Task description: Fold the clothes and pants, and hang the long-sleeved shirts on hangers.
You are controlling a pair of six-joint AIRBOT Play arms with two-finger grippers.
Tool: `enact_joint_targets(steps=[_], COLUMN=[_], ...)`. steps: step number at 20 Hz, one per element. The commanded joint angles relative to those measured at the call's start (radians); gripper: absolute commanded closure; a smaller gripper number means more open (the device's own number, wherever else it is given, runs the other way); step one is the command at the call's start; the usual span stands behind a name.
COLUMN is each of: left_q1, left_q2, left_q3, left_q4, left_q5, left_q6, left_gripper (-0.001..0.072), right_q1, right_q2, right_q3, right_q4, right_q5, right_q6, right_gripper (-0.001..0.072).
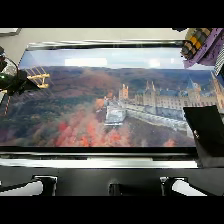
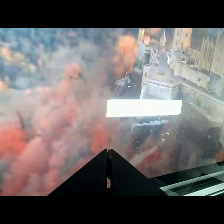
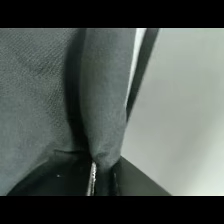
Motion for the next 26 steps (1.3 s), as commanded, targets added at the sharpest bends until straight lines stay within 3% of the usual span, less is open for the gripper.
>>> enact_joint_targets(steps=[1,5,8,11,12,14,16,18,21,26], left_q1=[0.000,0.000,0.000,-0.003,-0.007,-0.034,-0.079,-0.133,-0.200,-0.234], left_q2=[0.000,0.000,0.000,0.000,0.000,0.000,0.000,0.001,0.022,0.154], left_q3=[0.000,0.000,0.000,-0.002,-0.002,-0.002,-0.003,-0.008,-0.092,-0.354], left_q4=[0.000,0.000,0.001,0.001,0.005,0.031,0.117,0.216,0.319,0.331], left_q5=[0.000,0.001,0.002,0.030,0.050,0.105,0.160,0.212,0.231,0.332], left_q6=[0.009,0.015,0.028,0.031,0.031,0.031,0.031,0.032,0.034,0.034], left_gripper=[0.0689,0.0689,0.0689,0.0689,0.0689,0.0689,0.0689,0.0690,0.0690,0.0689], right_q1=[0.000,0.000,0.000,0.000,0.000,0.002,0.026,0.148,0.451,0.837], right_q2=[0.005,0.005,0.006,0.051,0.082,0.150,0.209,0.227,0.212,0.211], right_q3=[-0.032,-0.032,-0.032,-0.023,-0.006,0.036,0.053,0.053,0.051,0.051], right_q4=[-0.054,-0.064,-0.127,-0.163,-0.109,0.115,0.446,0.615,0.620,0.526], right_q5=[-0.005,-0.039,-0.117,-0.081,-0.022,0.170,0.417,0.522,0.482,0.453], right_q6=[0.000,-0.021,-0.054,-0.068,-0.070,-0.125,-0.267,-0.365,-0.438,-0.427], right_gripper=[0.0681,0.0671,0.0348,0.0385,0.0450,0.0587,0.0609,0.0681,0.0681,0.0682])
